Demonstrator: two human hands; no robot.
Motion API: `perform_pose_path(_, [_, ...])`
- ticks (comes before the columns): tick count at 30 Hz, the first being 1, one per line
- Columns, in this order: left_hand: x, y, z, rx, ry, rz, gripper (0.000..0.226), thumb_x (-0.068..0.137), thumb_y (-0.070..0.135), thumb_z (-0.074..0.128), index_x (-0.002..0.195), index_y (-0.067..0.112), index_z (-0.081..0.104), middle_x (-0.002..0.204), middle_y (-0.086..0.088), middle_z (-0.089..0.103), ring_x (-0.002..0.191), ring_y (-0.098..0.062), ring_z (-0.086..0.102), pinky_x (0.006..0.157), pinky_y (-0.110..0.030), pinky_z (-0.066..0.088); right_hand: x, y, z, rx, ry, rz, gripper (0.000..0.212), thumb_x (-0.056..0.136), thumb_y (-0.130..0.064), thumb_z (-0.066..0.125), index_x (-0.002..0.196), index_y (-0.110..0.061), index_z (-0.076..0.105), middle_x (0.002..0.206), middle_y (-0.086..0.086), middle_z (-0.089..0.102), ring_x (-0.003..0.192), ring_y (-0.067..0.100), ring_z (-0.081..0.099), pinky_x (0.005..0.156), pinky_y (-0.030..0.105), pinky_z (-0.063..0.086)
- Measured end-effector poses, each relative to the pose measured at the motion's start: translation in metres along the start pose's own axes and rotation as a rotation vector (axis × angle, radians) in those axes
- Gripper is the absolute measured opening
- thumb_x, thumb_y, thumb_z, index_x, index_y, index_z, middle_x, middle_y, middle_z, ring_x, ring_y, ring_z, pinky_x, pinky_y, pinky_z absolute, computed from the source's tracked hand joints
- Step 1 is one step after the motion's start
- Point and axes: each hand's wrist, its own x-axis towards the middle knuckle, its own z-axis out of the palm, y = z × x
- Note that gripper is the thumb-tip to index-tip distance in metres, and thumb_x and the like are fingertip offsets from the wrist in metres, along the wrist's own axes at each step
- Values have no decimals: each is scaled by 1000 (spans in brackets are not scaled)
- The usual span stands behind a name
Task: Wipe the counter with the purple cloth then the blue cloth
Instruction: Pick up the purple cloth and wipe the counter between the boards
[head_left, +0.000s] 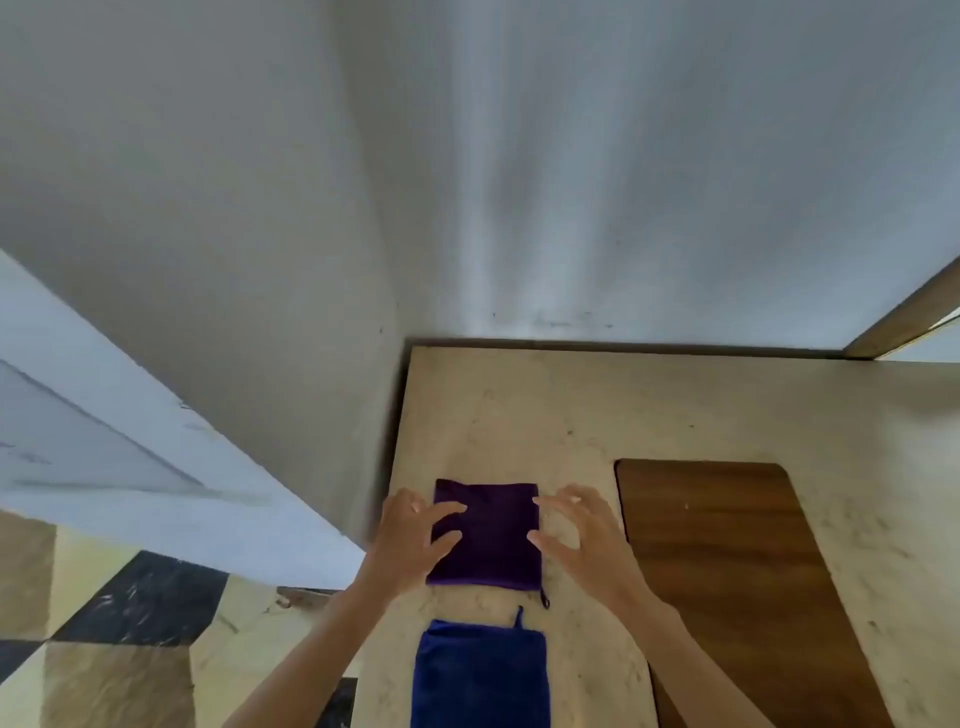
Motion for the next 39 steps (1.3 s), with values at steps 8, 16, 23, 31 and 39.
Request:
perform_pose_path(8, [38, -46, 40, 146, -150, -84, 60, 92, 62, 53, 149, 51, 38, 125, -5, 43, 123, -23, 38, 111, -38, 40, 29, 36, 44, -11, -174, 85, 58, 80, -56, 78, 133, -48, 57, 132, -7, 41, 126, 17, 38, 107, 36, 40])
perform_pose_path(16, [44, -66, 46, 146, -98, -33, 70, 81, 63, 69, 146, 49, 45, 114, 5, 35, 108, -13, 38, 89, -29, 51, 34, 45, 60, -140, -134, 75, 79, 69, -85, 50, 137, -44, 55, 126, -9, 42, 113, 9, 37, 99, 39, 39])
perform_pose_path(23, [52, -68, 43, 63, -56, -42, 60, 78, 57, 74, 135, 48, 56, 108, 11, 33, 101, -7, 39, 74, -21, 41, 38, 41, 61, -171, -112, 82, 67, 71, -77, 60, 130, -44, 58, 122, -9, 47, 112, 13, 46, 96, 39, 42])
perform_pose_path(31, [50, -53, 46, 61, 70, -89, 31, 89, 43, 69, 119, 35, 67, 112, 7, 53, 110, -12, 51, 87, -41, 58, 46, 26, 67, -188, -53, 177, 30, 85, -38, 77, 114, -36, 68, 105, -14, 47, 109, 13, 46, 93, 34, 37])
perform_pose_path(39, [53, -31, 22, -50, -20, -124, 27, 96, 33, 61, 122, 24, 61, 118, -7, 49, 106, -24, 57, 94, -43, 53, 55, 6, 46, 137, -67, 254, 18, 90, -15, 75, 106, -19, 68, 95, -2, 68, 87, 15, 62, 75, 20, 49])
